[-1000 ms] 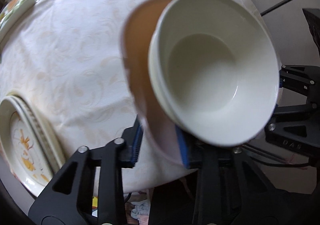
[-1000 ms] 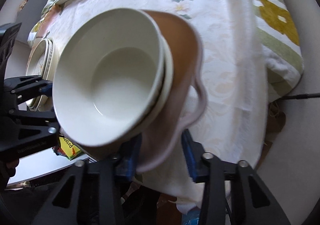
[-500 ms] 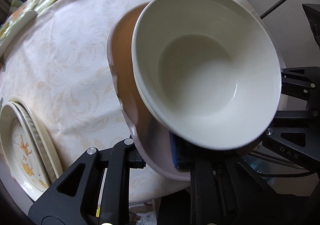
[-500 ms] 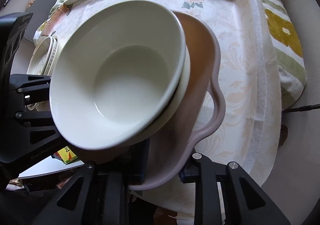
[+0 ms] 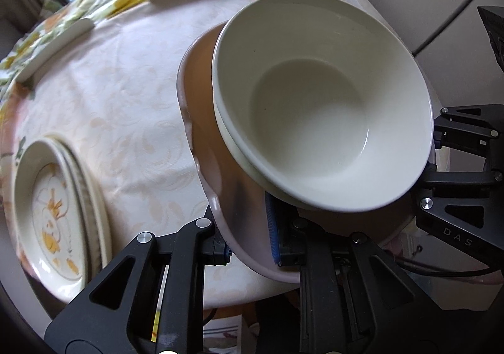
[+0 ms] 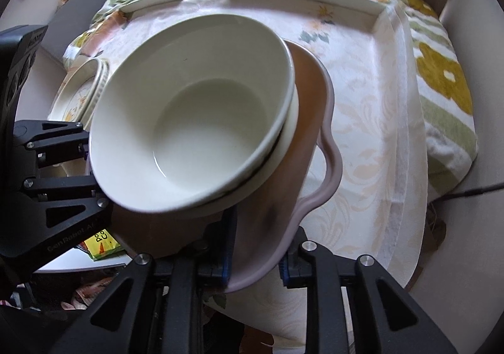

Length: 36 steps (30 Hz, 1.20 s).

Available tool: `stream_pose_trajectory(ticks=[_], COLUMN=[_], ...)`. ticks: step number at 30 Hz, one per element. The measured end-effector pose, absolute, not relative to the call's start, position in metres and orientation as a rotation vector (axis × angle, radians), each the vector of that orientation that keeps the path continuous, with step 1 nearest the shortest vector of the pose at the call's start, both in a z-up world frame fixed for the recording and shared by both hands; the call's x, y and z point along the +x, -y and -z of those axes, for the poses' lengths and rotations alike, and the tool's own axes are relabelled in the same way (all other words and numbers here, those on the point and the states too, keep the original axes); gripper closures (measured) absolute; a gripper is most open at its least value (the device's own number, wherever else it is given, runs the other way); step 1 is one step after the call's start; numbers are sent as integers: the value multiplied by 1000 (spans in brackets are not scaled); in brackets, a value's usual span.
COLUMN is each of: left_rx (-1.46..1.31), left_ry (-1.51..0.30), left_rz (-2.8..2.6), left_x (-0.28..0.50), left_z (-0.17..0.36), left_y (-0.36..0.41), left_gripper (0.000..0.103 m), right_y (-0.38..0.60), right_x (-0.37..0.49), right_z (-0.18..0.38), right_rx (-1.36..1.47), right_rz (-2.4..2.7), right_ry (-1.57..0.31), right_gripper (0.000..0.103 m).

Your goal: Organize plates and bowls

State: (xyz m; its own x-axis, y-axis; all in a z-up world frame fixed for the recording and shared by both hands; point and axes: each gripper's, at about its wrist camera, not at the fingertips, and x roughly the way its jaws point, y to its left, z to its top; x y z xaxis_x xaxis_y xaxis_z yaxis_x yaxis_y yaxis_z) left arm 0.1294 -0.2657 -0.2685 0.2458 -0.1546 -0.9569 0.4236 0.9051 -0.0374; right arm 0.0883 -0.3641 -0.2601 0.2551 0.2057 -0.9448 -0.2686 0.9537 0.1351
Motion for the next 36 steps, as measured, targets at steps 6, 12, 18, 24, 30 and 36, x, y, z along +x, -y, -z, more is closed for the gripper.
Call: stream_pose_trajectory(ticks=[6,12,18,24,30,36], left_rx=[211,177,168,212,234,213], left_ry=[-1211,-1168,-1165,-1188,-1210,-1237], left_rz=[326,278,261,275,311,339], left_x=[118,115,124,137,147,148], left_z=[237,202,191,198,220,243], left_y=[238,187,116,44,-8,-25], left_gripper=[88,88,88,88,88,88], right_y=[340,300,239,169,118,99], right_x=[92,95,106,118,125,124], right_z=[239,206,193,202,221,238], right_rx=[-112,-155,-168,-129,-90,-89], right_rz=[-376,-416,-441,-434,-397,-368], right_ry=[-1217,-1172,-1161,-1189,-1215,-1248], right_gripper=[82,82,82,82,82,82])
